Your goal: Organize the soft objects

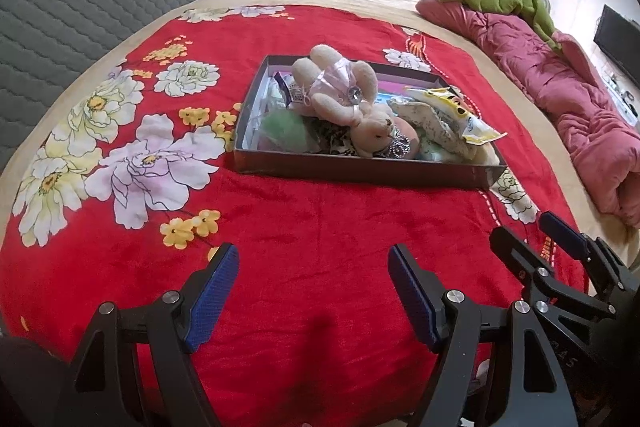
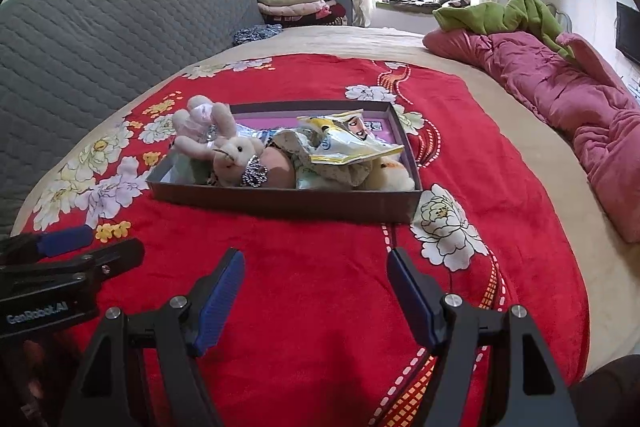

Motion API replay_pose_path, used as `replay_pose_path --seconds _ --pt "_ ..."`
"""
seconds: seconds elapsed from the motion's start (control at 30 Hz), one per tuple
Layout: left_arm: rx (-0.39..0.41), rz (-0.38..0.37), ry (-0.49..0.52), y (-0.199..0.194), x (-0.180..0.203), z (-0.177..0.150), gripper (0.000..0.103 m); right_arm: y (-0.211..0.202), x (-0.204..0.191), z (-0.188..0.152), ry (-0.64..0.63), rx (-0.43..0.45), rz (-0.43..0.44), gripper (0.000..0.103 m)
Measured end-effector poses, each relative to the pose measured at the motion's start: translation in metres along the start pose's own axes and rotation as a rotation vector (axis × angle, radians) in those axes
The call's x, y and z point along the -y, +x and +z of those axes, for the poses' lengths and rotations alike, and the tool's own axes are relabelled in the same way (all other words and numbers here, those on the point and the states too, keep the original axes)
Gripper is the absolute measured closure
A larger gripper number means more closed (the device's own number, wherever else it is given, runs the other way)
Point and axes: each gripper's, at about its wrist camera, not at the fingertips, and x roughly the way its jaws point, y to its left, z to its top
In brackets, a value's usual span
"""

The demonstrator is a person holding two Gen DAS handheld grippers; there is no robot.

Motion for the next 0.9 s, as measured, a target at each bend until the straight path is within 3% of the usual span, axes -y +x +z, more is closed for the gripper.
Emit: replay_pose_path --seconds 0.9 --pt "-0.026 0.045 0.004 0.0096 -0.0036 -0.0009 0.025 0.0090 0.0009 -0.0070 0.000 -0.040 0.004 0.030"
